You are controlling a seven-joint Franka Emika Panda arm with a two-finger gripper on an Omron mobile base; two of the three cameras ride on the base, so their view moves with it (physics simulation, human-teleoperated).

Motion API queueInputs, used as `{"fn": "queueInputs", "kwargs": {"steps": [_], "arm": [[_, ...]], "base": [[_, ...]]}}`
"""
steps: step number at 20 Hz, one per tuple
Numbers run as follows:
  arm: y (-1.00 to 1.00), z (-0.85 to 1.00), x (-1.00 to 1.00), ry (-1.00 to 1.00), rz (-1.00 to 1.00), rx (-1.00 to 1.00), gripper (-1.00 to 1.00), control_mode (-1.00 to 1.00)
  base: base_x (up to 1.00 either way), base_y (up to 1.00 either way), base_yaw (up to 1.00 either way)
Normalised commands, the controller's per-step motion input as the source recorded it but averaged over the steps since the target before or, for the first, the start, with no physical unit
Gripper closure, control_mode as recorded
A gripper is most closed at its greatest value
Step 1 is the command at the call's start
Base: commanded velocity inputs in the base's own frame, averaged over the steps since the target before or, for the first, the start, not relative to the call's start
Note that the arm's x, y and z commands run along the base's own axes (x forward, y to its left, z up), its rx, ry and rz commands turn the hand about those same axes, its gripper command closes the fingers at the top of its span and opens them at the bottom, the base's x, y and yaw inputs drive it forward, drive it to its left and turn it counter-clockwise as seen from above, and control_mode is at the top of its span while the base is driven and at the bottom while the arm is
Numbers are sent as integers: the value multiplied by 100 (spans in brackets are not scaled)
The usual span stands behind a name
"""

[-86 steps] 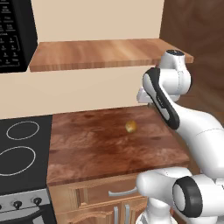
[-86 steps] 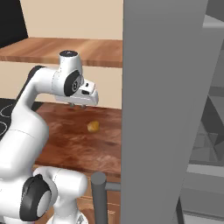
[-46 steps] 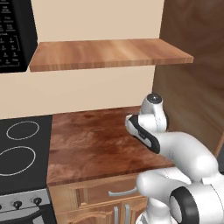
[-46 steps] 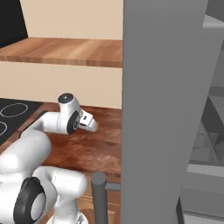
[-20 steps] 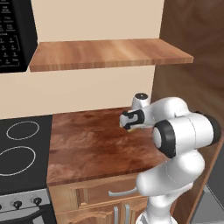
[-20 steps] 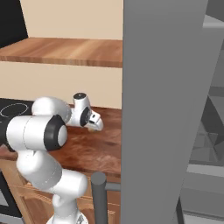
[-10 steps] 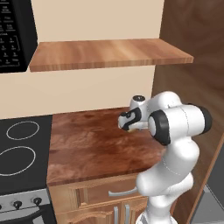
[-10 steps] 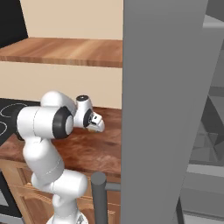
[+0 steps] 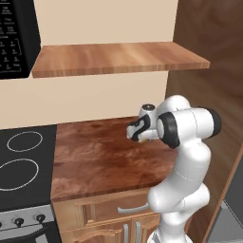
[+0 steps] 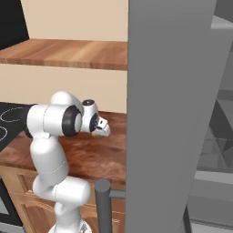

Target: Place the potato in the correct fridge rack based on whether it is a fruit or vegetable. Finally, close the fridge door.

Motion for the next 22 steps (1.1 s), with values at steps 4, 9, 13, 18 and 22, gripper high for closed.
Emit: {"fn": "queueInputs", "kwargs": {"steps": [4,9,13,18,22], "arm": [[0,-18,30,0,0,0,-100,-100],[0,-26,16,0,0,0,100,-100],[0,0,0,0,0,0,100,-100],[0,1,-15,-3,0,0,100,-100],[4,48,-66,-11,0,0,100,-100]], "base": [[0,0,0],[0,0,0],[0,0,0],[0,0,0],[0,0,0]]}}
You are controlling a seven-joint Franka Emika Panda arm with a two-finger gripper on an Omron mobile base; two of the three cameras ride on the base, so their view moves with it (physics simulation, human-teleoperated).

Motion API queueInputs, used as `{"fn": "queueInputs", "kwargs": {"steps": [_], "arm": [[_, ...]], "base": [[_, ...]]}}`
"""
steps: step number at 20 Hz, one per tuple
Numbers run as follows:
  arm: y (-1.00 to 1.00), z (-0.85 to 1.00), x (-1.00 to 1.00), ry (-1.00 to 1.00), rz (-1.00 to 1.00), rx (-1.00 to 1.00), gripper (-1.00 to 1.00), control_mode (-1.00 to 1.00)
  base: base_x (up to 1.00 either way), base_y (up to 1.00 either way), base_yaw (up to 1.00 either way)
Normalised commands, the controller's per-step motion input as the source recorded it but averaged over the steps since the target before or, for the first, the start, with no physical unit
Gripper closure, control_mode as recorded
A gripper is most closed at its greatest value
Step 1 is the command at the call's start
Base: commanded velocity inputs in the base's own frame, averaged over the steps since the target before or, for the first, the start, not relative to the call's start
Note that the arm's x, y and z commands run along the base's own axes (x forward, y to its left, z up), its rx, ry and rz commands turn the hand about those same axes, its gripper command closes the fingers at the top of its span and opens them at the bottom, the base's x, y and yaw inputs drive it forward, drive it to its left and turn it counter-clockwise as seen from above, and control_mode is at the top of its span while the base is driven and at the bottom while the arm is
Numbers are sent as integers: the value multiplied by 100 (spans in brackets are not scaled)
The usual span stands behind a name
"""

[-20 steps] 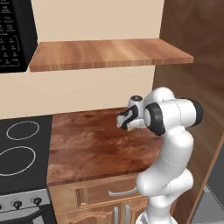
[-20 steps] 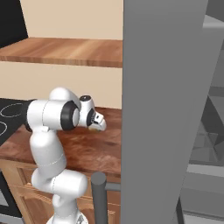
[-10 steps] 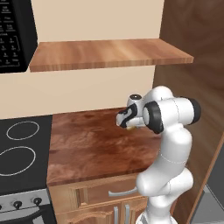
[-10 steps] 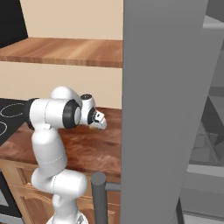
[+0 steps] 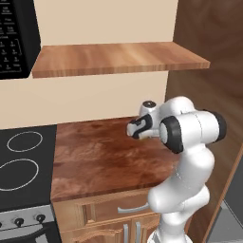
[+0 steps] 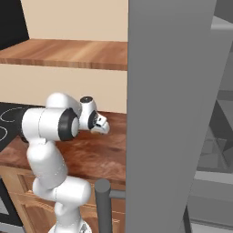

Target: Place the potato in the correct fridge rack based on whether it is a fruit or vegetable. Finally, close the fridge door.

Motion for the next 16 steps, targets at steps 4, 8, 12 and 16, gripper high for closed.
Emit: {"fn": "queueInputs", "kwargs": {"steps": [4,8,12,16], "arm": [[7,88,-96,-15,3,-2,100,-100],[7,100,-100,-13,6,-6,100,-100],[9,100,-100,-11,7,-11,100,-100],[0,89,-100,-1,7,-5,100,-100]], "base": [[0,0,0],[0,0,0],[0,0,0],[0,0,0]]}}
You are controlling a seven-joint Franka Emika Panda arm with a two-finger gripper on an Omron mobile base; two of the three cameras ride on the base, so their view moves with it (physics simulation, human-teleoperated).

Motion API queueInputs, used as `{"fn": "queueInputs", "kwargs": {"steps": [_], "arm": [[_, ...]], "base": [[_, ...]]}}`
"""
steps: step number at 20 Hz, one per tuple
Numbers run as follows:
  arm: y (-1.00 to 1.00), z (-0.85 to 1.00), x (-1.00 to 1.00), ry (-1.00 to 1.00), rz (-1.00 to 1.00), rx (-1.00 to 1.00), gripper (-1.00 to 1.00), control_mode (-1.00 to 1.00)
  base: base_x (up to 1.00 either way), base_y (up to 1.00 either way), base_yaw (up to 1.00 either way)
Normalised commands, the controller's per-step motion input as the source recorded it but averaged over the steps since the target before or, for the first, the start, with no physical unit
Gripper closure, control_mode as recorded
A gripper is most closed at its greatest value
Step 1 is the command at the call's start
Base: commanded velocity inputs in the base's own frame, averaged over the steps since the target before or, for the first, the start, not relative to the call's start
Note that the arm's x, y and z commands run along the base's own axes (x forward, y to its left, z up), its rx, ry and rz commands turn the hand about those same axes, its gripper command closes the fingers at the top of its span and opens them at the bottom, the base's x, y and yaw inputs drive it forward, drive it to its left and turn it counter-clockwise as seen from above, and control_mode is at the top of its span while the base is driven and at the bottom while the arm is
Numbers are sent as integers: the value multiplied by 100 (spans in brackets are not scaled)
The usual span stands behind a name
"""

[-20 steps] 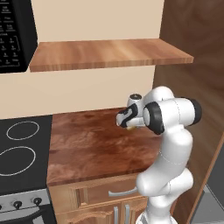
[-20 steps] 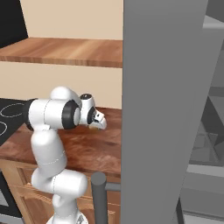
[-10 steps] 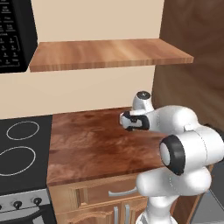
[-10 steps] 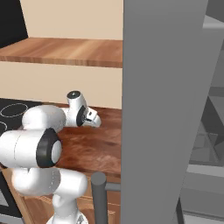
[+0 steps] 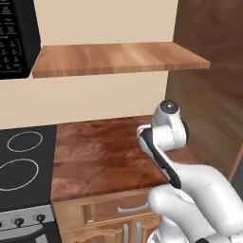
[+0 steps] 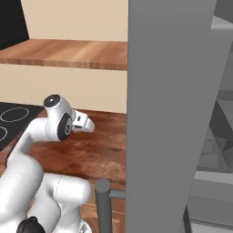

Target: Place the potato in the correct fridge rack based on whether it is a fruit or vegetable. Finally, close the fridge door.

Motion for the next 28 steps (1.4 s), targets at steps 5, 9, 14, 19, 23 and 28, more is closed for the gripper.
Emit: {"fn": "queueInputs", "kwargs": {"steps": [5,9,14,19,23,28], "arm": [[0,53,-91,0,8,-1,100,-100],[0,38,-61,-2,13,0,100,-100],[8,11,-4,-1,9,0,100,-100],[2,1,-14,1,0,0,100,-100],[39,-1,-76,-1,-1,-13,100,-100],[42,0,-95,-15,-9,-18,100,-100]], "base": [[0,0,0],[0,0,0],[0,0,0],[0,0,0],[0,0,0],[0,0,0]]}}
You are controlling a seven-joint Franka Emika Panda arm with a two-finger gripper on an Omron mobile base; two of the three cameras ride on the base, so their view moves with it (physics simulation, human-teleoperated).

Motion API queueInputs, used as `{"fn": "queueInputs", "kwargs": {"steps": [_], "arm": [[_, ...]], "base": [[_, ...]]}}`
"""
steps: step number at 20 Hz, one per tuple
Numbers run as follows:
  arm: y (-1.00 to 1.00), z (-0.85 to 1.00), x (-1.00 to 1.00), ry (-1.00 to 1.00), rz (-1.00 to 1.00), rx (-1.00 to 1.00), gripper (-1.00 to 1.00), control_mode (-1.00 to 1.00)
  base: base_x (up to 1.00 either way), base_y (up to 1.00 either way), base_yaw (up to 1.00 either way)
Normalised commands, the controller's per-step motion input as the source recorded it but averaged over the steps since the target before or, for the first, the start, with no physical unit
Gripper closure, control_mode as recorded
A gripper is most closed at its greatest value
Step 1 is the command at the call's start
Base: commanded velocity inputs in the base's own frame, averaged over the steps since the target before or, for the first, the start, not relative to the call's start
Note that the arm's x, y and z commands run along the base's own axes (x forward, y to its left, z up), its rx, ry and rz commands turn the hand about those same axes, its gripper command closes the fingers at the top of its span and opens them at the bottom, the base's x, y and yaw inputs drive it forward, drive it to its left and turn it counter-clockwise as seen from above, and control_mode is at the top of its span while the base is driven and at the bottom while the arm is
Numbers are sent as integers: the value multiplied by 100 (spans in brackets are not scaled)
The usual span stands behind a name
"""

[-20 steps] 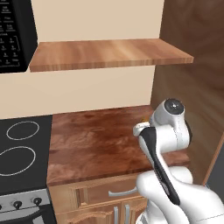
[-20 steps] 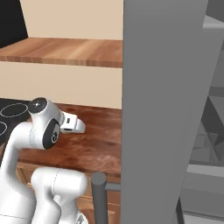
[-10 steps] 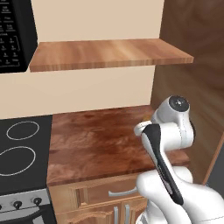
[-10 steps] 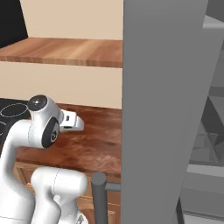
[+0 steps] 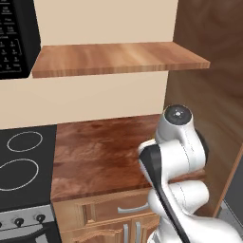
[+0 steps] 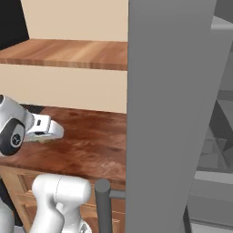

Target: Place the potato in the correct fridge rack based on whether it is a fruit or vegetable. Finally, close the fridge door.

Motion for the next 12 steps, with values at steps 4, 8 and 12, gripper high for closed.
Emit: {"fn": "queueInputs", "kwargs": {"steps": [4,8,12], "arm": [[14,0,-62,-10,-19,-10,100,-100],[-69,-5,0,-11,-8,3,100,-100],[-87,-13,-5,-22,0,9,100,-100]], "base": [[0,0,0],[0,0,0],[0,0,0]]}}
